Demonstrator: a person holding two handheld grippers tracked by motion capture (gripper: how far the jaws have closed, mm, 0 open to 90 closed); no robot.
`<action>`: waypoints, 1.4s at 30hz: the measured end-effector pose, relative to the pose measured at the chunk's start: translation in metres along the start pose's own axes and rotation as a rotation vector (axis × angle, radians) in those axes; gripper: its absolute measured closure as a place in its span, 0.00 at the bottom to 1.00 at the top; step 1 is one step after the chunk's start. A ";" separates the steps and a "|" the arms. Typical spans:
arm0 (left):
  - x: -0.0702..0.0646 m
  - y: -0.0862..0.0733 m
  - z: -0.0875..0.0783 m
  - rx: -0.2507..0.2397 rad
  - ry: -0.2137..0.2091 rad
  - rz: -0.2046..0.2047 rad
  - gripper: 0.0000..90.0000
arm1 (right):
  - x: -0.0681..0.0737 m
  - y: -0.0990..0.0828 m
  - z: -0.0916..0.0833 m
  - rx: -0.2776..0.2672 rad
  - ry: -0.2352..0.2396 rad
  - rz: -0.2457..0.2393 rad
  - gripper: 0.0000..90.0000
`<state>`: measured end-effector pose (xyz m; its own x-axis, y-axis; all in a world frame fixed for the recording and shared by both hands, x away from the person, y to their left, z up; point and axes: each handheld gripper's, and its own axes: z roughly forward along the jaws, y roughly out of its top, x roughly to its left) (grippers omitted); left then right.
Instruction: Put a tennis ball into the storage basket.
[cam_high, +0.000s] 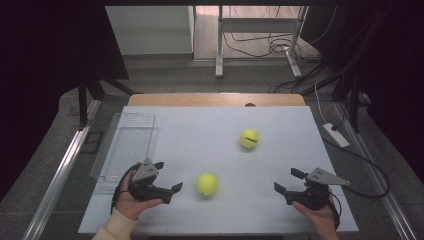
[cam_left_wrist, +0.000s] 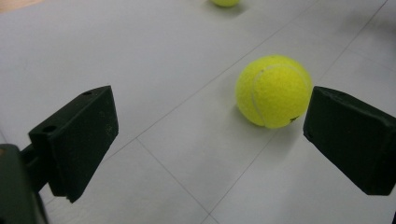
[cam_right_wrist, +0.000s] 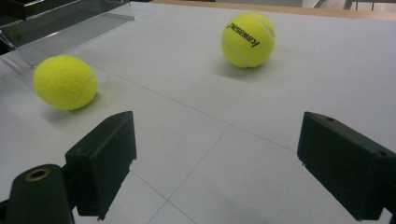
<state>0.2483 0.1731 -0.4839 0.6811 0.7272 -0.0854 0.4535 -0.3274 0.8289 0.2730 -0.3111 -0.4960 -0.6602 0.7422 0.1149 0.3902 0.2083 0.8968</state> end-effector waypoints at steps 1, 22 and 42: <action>0.000 0.000 0.000 0.000 0.000 0.000 0.05 | 0.000 0.000 0.000 0.000 0.000 0.000 0.13; -0.006 0.015 0.011 0.029 -0.028 0.034 0.05 | 0.002 -0.003 0.004 0.020 -0.005 -0.009 0.14; -0.013 0.029 0.022 0.054 -0.060 0.068 0.05 | 0.003 -0.004 0.005 0.027 -0.015 -0.016 0.14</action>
<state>0.2653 0.1410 -0.4712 0.7441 0.6649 -0.0642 0.4341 -0.4082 0.8031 0.2725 -0.3070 -0.5012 -0.6573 0.7478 0.0940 0.3971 0.2376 0.8865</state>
